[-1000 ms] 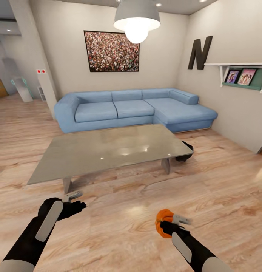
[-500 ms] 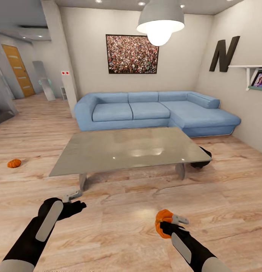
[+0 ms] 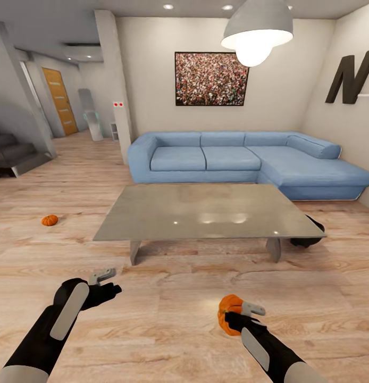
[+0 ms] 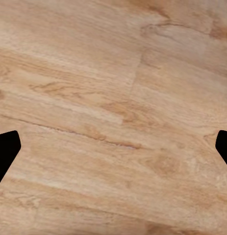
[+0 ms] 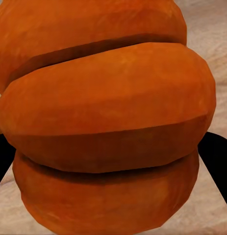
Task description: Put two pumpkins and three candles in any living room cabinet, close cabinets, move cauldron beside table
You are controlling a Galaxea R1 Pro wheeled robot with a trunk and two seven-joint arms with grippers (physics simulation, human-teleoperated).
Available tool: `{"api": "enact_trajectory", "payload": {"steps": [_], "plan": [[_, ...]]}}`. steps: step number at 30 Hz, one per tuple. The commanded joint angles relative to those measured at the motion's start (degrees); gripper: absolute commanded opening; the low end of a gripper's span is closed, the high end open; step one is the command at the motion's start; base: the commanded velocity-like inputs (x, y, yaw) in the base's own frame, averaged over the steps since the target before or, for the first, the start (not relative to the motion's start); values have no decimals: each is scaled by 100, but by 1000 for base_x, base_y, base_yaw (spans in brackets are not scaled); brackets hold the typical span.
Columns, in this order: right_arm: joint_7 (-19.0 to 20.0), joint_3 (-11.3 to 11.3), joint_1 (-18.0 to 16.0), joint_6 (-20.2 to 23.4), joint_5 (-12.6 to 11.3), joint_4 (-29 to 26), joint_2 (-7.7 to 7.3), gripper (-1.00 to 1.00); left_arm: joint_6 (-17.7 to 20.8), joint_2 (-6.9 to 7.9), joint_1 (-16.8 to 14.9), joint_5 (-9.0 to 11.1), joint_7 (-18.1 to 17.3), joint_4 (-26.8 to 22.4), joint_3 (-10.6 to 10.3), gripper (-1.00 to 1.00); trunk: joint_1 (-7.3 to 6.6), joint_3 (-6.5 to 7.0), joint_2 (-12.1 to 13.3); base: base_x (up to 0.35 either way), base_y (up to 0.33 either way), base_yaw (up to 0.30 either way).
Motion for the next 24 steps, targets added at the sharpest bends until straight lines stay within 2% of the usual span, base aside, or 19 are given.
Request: {"api": "enact_trajectory", "payload": {"steps": [1, 6, 15, 24], "plan": [[-49, 53, -4, 22, -33, -16, -9, -100, 6, 5, -4, 57, 60, -5, -13, 100, -1, -5, -3, 0, 0, 46], [-52, 291, -4, -49, -33, -1, -21, -100, 6, 5, -4, 57, 60, -5, -13, 100, -1, -5, -3, 0, 0, 10], [-52, 325, -4, -73, -33, -7, -19, -100, 6, 5, -4, 57, 59, -5, -13, 100, -1, -5, -3, -19, 0, 5], [-53, 329, -4, -62, -35, -7, -9, -100, 6, 5, -4, 57, 60, -5, -13, 100, -1, -5, -3, -23, 0, 233]]}}
